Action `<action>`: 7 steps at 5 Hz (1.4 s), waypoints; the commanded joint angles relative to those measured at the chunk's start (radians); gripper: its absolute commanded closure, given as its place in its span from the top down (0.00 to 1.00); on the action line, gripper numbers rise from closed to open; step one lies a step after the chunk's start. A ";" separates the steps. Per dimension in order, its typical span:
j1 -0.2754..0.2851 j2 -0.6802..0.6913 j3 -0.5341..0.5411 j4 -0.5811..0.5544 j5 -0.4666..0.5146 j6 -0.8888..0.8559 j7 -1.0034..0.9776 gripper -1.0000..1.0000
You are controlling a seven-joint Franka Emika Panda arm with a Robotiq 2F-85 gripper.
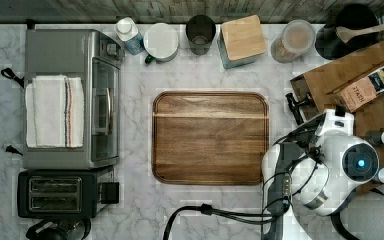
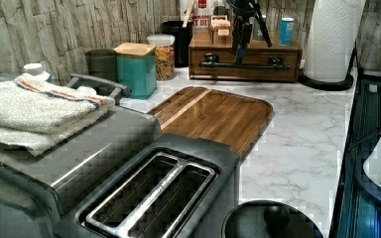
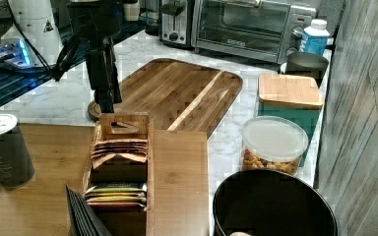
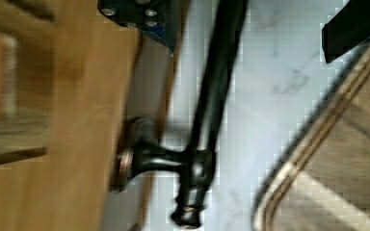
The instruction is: Open the drawer.
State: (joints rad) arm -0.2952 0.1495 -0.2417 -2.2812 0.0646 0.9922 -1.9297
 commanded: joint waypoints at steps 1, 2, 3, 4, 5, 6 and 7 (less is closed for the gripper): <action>-0.021 -0.069 -0.026 -0.091 0.021 0.147 0.054 1.00; -0.023 -0.054 -0.035 -0.061 -0.012 0.077 0.075 1.00; -0.027 -0.040 -0.033 -0.082 0.023 0.115 0.056 1.00; -0.023 -0.029 -0.034 -0.116 0.045 0.189 0.050 1.00; -0.016 -0.008 -0.027 -0.120 0.062 0.212 0.071 1.00; -0.015 0.019 -0.003 -0.115 0.110 0.212 0.070 1.00; -0.008 0.032 0.014 -0.137 0.142 0.276 0.083 1.00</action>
State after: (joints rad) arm -0.3008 0.1597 -0.2461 -2.3828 0.1594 1.2100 -1.8867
